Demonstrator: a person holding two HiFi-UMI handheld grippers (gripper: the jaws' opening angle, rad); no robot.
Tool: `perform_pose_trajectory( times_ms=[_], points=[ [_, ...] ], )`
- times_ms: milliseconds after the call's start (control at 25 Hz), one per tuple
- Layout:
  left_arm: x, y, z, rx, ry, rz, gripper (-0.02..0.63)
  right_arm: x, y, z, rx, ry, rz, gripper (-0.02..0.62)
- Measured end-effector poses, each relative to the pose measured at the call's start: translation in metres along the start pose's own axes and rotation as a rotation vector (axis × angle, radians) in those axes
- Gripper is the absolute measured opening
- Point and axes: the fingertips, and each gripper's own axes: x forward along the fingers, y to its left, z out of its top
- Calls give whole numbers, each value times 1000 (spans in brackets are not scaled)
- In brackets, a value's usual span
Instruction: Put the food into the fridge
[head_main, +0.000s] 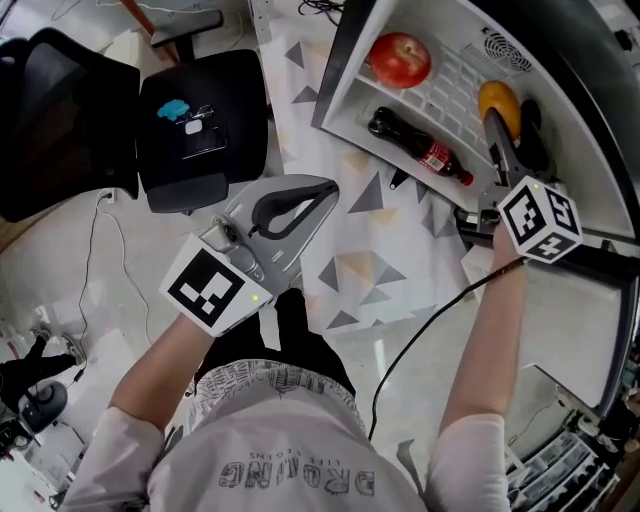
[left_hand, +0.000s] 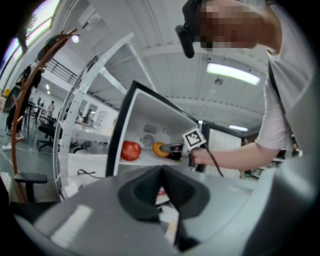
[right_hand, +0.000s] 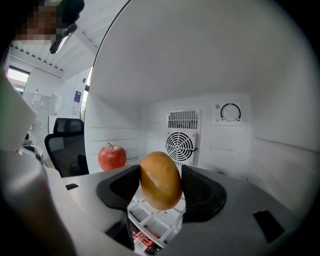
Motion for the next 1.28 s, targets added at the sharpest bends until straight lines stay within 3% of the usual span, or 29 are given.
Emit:
perform_pose_trajectory(
  times_ms=[400,1280],
  points=[
    [-3,4,-13,-22,13,18,9,20,-7,-16,-111,78,-28,259],
    [2,6,-20,-42,29,2,9,29,7,-19,-399,105,-51,261]
  ],
)
